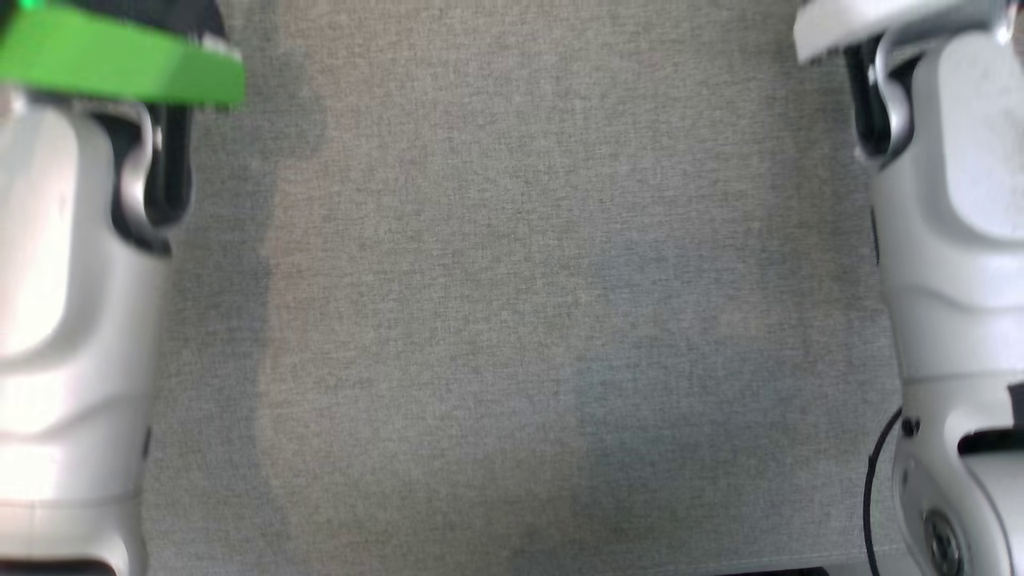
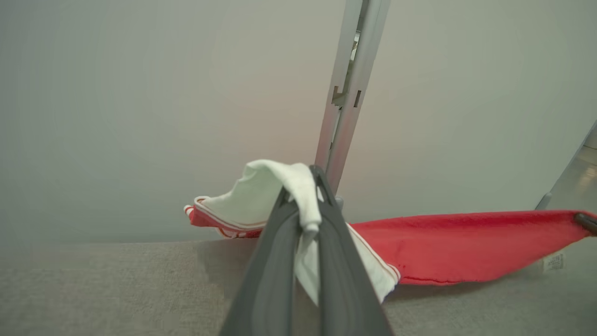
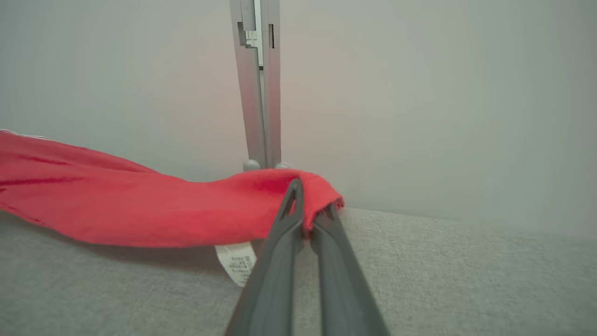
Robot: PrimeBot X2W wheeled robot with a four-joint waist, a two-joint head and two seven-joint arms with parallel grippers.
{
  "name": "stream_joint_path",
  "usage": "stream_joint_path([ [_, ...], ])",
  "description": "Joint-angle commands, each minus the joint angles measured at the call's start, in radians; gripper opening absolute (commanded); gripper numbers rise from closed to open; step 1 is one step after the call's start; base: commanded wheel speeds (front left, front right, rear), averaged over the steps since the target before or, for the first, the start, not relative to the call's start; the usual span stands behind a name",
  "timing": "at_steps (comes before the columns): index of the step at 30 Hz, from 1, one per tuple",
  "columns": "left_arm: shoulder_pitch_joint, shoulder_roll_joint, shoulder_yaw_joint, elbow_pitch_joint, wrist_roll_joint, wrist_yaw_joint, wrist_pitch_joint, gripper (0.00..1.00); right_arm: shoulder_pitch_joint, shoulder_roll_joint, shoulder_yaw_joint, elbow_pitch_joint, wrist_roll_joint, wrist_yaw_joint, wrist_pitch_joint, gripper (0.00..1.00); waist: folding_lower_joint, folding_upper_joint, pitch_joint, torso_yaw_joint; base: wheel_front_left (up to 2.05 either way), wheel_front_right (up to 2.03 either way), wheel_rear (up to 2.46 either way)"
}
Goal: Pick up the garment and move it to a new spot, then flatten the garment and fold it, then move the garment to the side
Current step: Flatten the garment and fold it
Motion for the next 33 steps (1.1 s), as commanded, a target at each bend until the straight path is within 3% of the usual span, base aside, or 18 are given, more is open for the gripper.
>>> stream_joint_path([
  [1,0.058,-0.008,0.018,-0.029,-0.001,0.004,-0.004,0.0,0.043,-0.004,0.003,-0.021,0.024,-0.001,-0.004,0.0,-0.0001,0.0,-0.038,-0.01,0.0,0.0,0.0],
  [8,0.37,-0.063,0.102,-0.187,-0.005,-0.002,-0.004,0.0,0.266,-0.005,0.012,-0.15,0.117,-0.001,-0.004,0.0,-0.0001,0.0,-0.17,-0.009,0.0,0.0,0.0],
  [17,0.684,-0.111,0.104,-0.326,0.003,-0.007,-0.004,0.0,0.562,-0.005,-0.024,-0.297,0.173,-0.001,-0.003,0.0,-0.0001,0.0,-0.362,0.016,0.0,0.0,0.0],
  [29,0.982,-0.088,0.079,-0.527,0.005,0.043,0.052,0.0,0.891,-0.004,-0.041,-0.526,0.238,-0.001,0.097,0.0,-0.0001,0.0,-0.527,0.049,0.0,0.0,0.0],
  [33,1.049,-0.07,0.07,-0.578,0.001,0.06,0.091,0.0,0.986,-0.004,-0.046,-0.608,0.211,-0.001,0.146,0.0,-0.0001,0.0,-0.548,0.053,0.0,0.0,0.0],
])
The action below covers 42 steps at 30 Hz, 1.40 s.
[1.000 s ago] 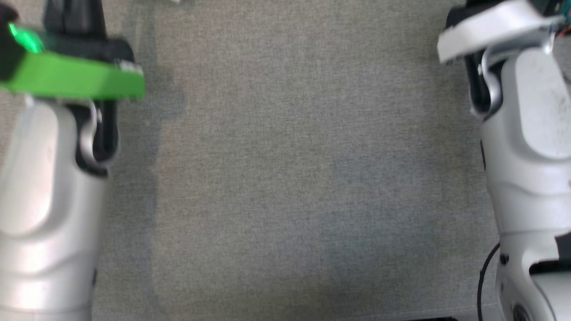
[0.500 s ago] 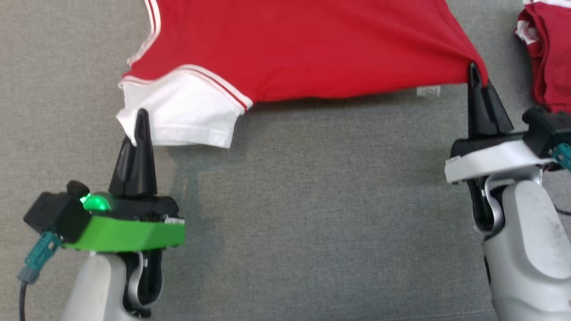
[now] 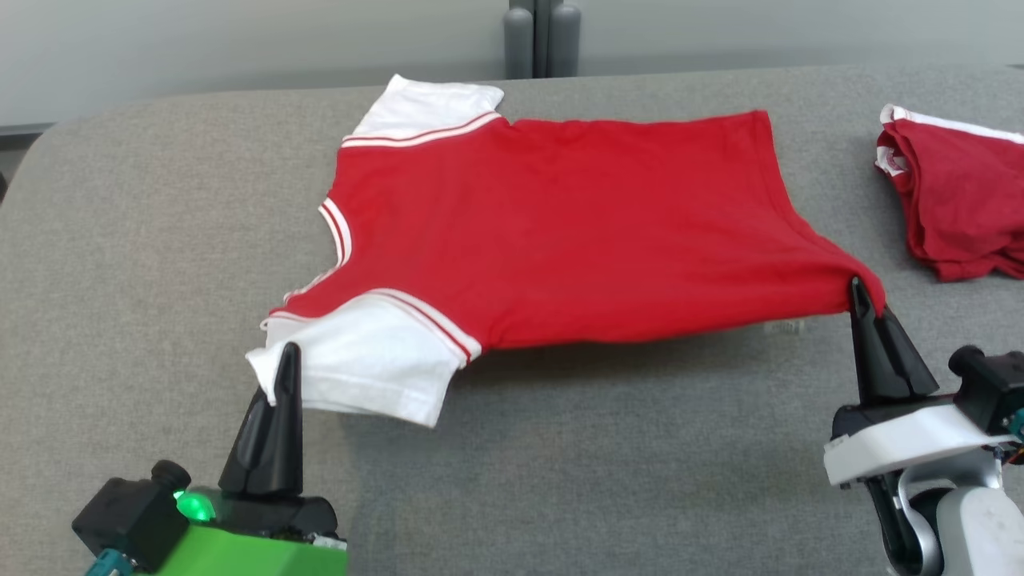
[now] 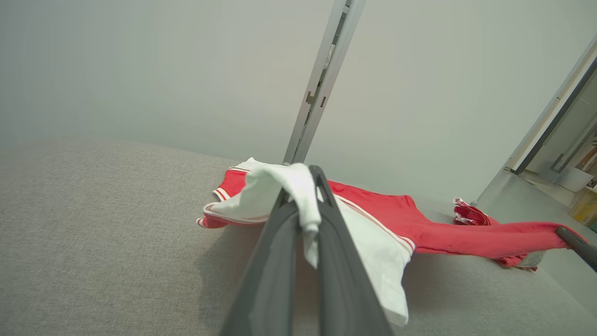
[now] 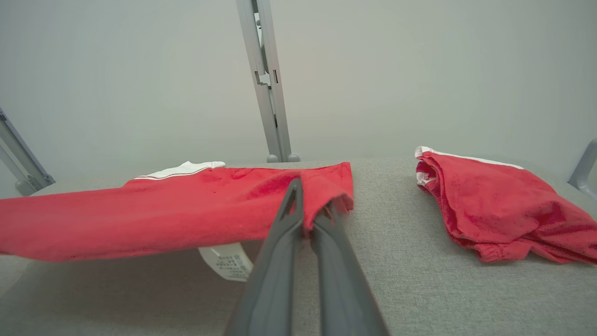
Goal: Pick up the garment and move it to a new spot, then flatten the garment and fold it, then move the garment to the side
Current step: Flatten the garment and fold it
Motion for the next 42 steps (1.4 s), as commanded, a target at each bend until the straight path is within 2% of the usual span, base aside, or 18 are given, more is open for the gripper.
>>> stream_joint_path([
  [1,0.027,0.014,-0.001,-0.011,-0.001,0.01,0.01,0.0,0.033,-0.004,-0.007,-0.027,-0.026,-0.001,0.015,0.0,0.0001,-0.0001,-0.035,0.017,0.0,0.0,0.0],
  [7,0.054,0.025,-0.011,-0.005,0.012,0.026,0.043,0.0,0.092,-0.004,-0.001,-0.033,-0.014,-0.001,0.079,0.0,0.0001,-0.0001,-0.02,0.009,0.0,0.0,0.0],
  [12,0.016,0.024,-0.019,0.057,0.005,0.024,0.056,0.0,0.056,-0.004,0.005,0.056,0.016,-0.001,0.122,0.0,0.0001,-0.0001,0.017,0.005,0.0,0.0,0.0],
  [18,-0.055,0.015,-0.031,0.156,-0.008,0.0,0.051,0.0,-0.013,-0.004,0.023,0.17,0.016,-0.001,0.169,0.0,0.0001,-0.0001,0.061,0.003,0.0,0.0,0.0],
  [29,-0.285,0.003,-0.077,0.362,0.012,-0.037,0.044,0.0,-0.125,-0.004,0.025,0.27,0.068,-0.001,0.166,0.0,0.0001,-0.0001,0.1,-0.014,0.0,0.0,0.0],
  [42,-0.566,-0.017,-0.094,0.619,0.043,-0.054,-0.042,0.0,-0.294,-0.004,0.034,0.402,0.095,-0.001,0.116,0.0,0.0001,-0.0001,0.174,-0.048,0.0,0.0,0.0],
])
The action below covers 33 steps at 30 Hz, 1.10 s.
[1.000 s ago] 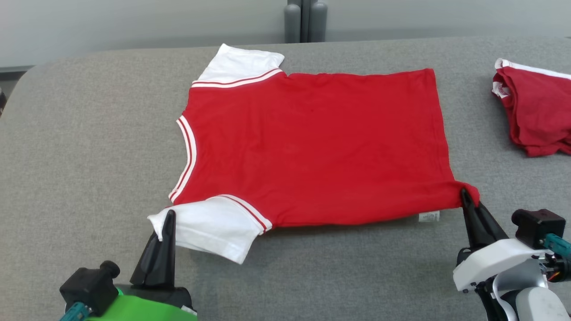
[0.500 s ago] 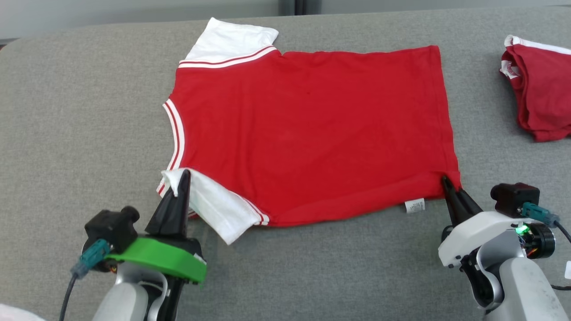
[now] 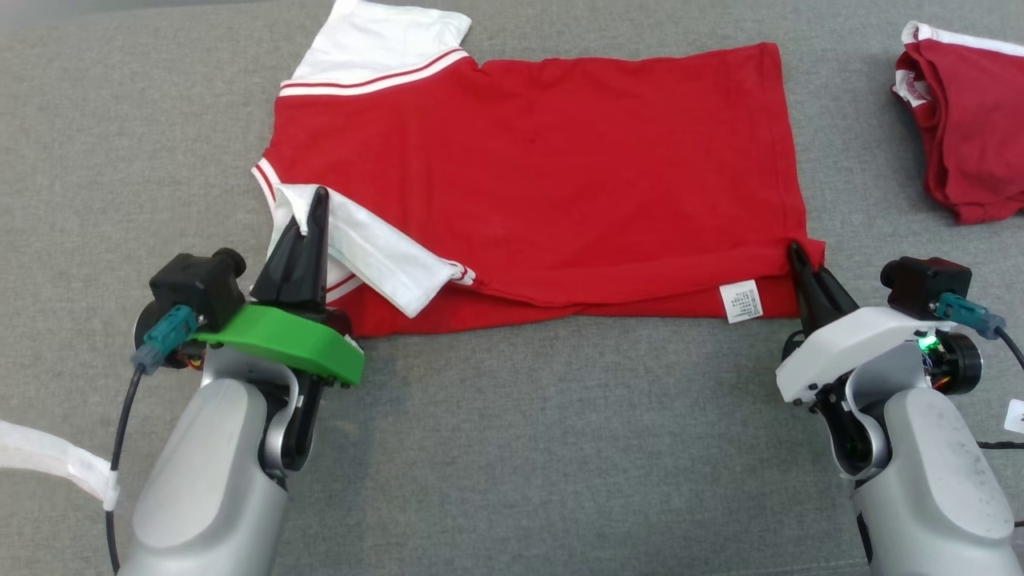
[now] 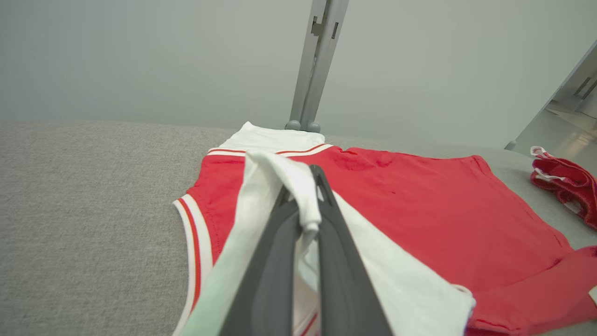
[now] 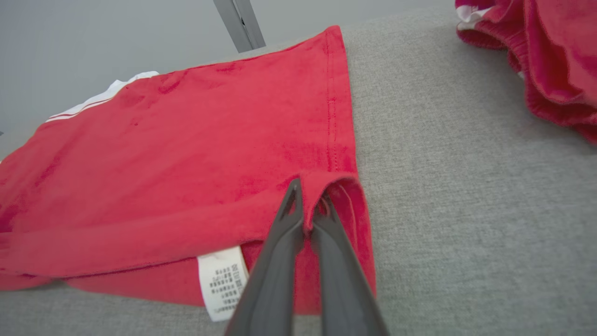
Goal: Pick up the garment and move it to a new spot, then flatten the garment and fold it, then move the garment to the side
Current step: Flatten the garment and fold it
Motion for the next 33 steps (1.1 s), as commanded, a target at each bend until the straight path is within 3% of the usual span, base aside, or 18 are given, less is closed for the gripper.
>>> stream_joint_path([
  [1,-0.03,-0.001,0.002,0.02,0.007,-0.002,-0.01,0.0,-0.016,-0.004,0.001,0.013,0.0,-0.001,-0.011,0.0,0.0,-0.0001,0.017,-0.009,0.0,0.0,0.0],
  [5,-0.075,-0.013,0.011,0.091,0.012,0.001,-0.032,0.0,-0.045,-0.004,0.009,0.055,0.02,-0.001,-0.038,0.01,0.0,-0.0001,0.027,-0.016,0.0,0.0,0.0],
  [6,-0.082,-0.016,0.014,0.104,0.01,0.002,-0.035,0.0,-0.05,-0.004,0.009,0.063,0.022,-0.001,-0.047,0.14,0.0,-0.0001,0.028,-0.017,0.0,0.0,0.0],
  [7,-0.09,-0.019,0.015,0.12,0.011,0.001,-0.039,0.2,-0.057,-0.004,0.011,0.071,0.022,-0.001,-0.062,0.47,0.0,-0.0001,0.029,-0.019,0.0,0.0,0.0],
  [8,-0.095,-0.023,0.018,0.133,0.01,0.001,-0.042,0.45,-0.062,-0.004,0.012,0.077,0.024,-0.001,-0.076,1.0,0.0,-0.0001,0.029,-0.02,0.0,0.0,0.0],
  [9,-0.101,-0.027,0.02,0.147,0.01,0.001,-0.045,0.91,-0.066,-0.004,0.013,0.085,0.026,-0.001,-0.094,1.0,0.0,-0.0001,0.028,-0.021,0.0,0.0,0.0],
  [10,-0.106,-0.029,0.021,0.155,0.013,0.001,-0.048,1.0,-0.07,-0.004,0.015,0.09,0.027,-0.001,-0.107,1.0,0.0,-0.0001,0.028,-0.021,0.0,0.0,0.0],
  [15,-0.105,-0.04,0.033,0.136,0.022,-0.006,-0.057,1.0,-0.079,-0.004,0.003,0.108,0.022,-0.001,-0.182,1.0,0.0,-0.0001,0.018,-0.016,0.0,0.0,0.0],
  [23,0.013,-0.033,0.064,-0.014,0.042,-0.016,-0.056,1.0,-0.031,-0.004,-0.038,0.068,-0.034,-0.001,-0.239,1.0,0.0,-0.0001,-0.023,0.003,0.0,0.0,0.0],
  [28,0.126,-0.014,0.074,-0.036,0.014,-0.016,-0.051,1.0,0.03,-0.004,-0.058,0.008,-0.085,-0.001,-0.237,1.0,0.0,-0.0001,-0.063,0.017,0.0,0.0,0.0],
  [33,0.232,0.002,0.099,-0.024,-0.059,-0.001,0.047,1.0,0.103,-0.004,-0.062,-0.061,-0.104,-0.001,-0.196,1.0,0.0,-0.0001,-0.099,0.031,0.0,0.0,0.0],
])
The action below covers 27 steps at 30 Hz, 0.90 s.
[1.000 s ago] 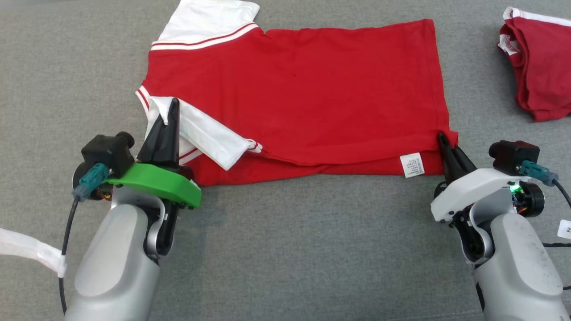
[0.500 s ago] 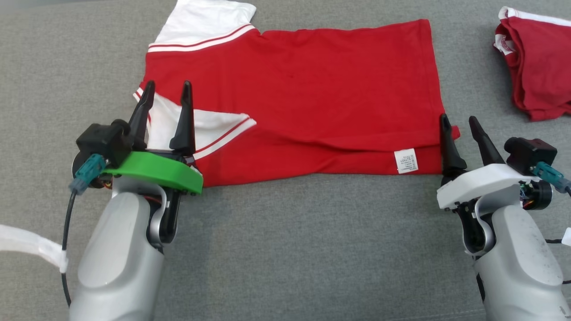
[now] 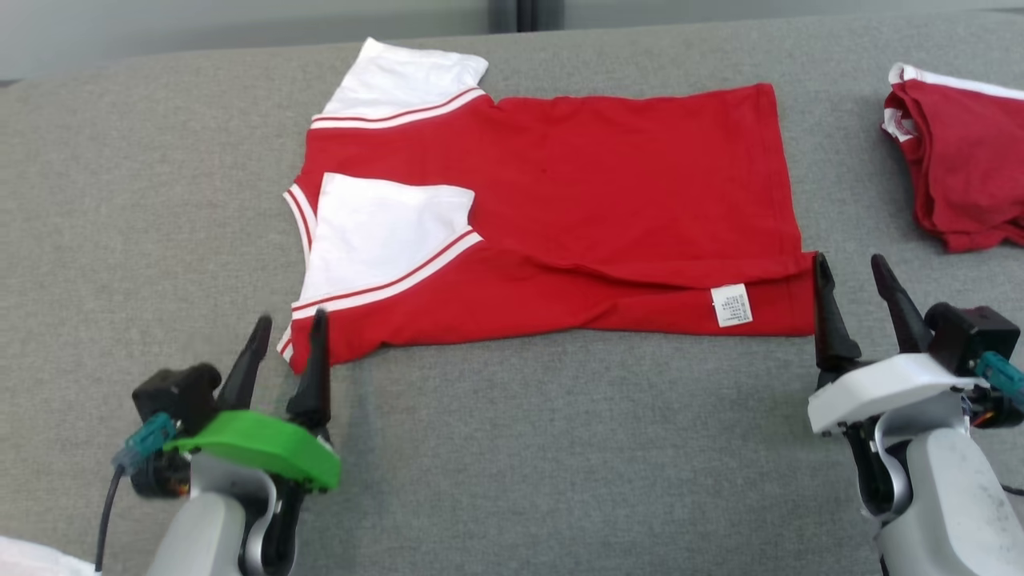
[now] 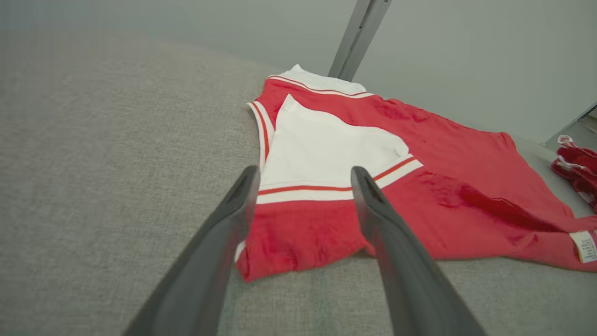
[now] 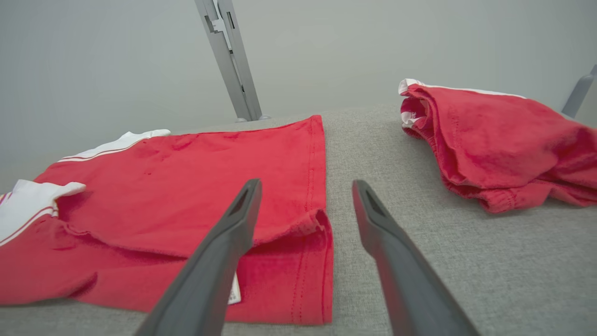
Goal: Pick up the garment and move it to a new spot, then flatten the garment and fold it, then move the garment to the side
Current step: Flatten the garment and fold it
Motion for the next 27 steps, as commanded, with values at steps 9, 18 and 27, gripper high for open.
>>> stream_joint_path([
  [9,0.077,-0.002,0.046,0.015,-0.149,0.034,0.2,1.0,0.093,-0.004,0.012,-0.098,-0.007,-0.001,0.084,1.0,0.0,0.0,-0.021,-0.001,0.0,0.0,0.0],
  [18,0.013,-0.01,0.092,0.083,-0.226,0.043,0.237,1.0,0.101,-0.004,0.026,-0.13,0.003,-0.001,0.119,1.0,0.0,0.0,0.022,-0.047,0.0,0.0,0.0],
  [27,-0.048,-0.009,0.1,0.117,-0.234,0.014,0.152,0.17,0.067,-0.004,0.025,-0.046,0.033,-0.001,0.145,1.0,0.0,0.0,0.046,-0.06,0.0,0.0,0.0],
])
